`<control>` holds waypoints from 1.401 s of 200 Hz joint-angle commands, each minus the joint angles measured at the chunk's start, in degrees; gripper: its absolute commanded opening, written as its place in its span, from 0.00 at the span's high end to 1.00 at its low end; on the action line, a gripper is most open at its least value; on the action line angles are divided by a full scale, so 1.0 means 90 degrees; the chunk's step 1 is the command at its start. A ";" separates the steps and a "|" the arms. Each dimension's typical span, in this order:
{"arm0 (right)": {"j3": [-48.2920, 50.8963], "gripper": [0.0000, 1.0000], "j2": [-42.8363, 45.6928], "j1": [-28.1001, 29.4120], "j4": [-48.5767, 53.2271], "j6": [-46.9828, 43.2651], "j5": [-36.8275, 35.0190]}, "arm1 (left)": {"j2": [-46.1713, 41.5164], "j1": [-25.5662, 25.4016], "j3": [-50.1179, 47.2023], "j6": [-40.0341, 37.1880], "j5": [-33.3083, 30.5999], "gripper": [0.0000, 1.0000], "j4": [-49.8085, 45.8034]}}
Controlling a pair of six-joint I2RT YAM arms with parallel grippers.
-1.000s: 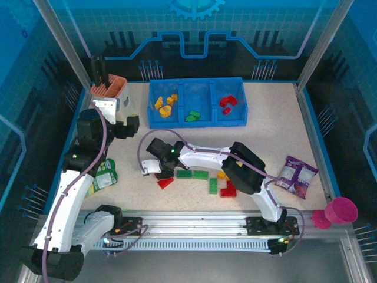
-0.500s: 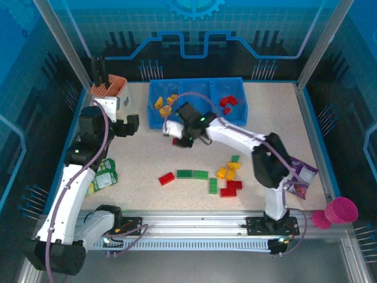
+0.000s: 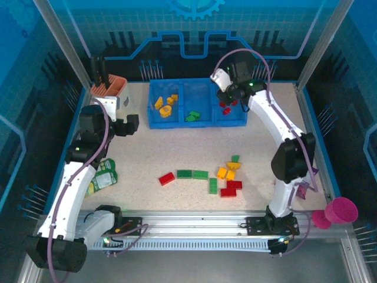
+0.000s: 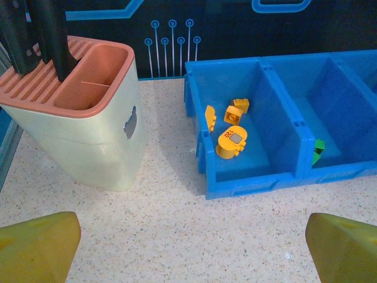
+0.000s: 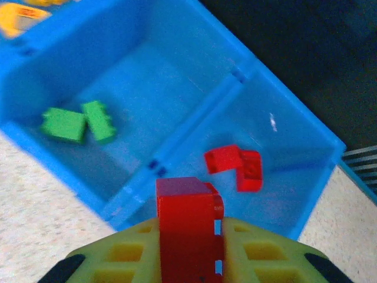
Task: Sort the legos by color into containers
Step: Place the lego in the container.
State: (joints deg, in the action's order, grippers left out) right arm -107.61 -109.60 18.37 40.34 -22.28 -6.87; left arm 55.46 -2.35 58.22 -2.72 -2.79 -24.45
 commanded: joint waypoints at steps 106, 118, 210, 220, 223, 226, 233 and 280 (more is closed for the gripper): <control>-0.2456 0.71 -0.3327 -0.0938 0.0981 0.0239 0.0047 | 0.0143 0.0123 0.0138 0.0175 0.0310 0.01 0.0128; -0.2455 0.69 -0.3356 -0.0923 0.0982 0.0240 0.0057 | 0.0191 0.0124 0.0171 0.0192 0.0312 0.01 0.0128; -0.1985 0.54 -0.2268 -0.0606 0.1045 0.0122 0.0095 | 0.0312 0.0124 0.0318 0.0261 0.0378 0.01 0.0030; -0.1847 0.52 -0.1992 -0.0474 0.1045 0.0044 0.0123 | 0.0307 0.0124 0.0319 0.0261 0.0402 0.01 0.0034; -0.1791 0.51 -0.1902 -0.0440 0.1037 0.0002 0.0144 | 0.0303 0.0124 0.0314 0.0263 0.0398 0.01 0.0032; -0.1735 0.51 -0.1816 -0.0395 0.1036 -0.0038 0.0163 | 0.0302 0.0126 0.0310 0.0263 0.0410 0.01 0.0040; -0.1596 0.50 -0.1617 -0.0281 0.1019 -0.0136 0.0206 | 0.0289 0.0124 0.0291 0.0268 0.0412 0.01 0.0050; -0.1008 0.48 -0.0579 0.0706 0.1362 -0.0971 0.0952 | 0.0226 0.0131 0.0324 0.0262 0.0360 0.01 0.0027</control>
State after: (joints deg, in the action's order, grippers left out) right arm -119.22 -119.20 20.29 48.71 -25.21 -4.16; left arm 58.46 -1.85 59.33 -1.41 -0.27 -24.12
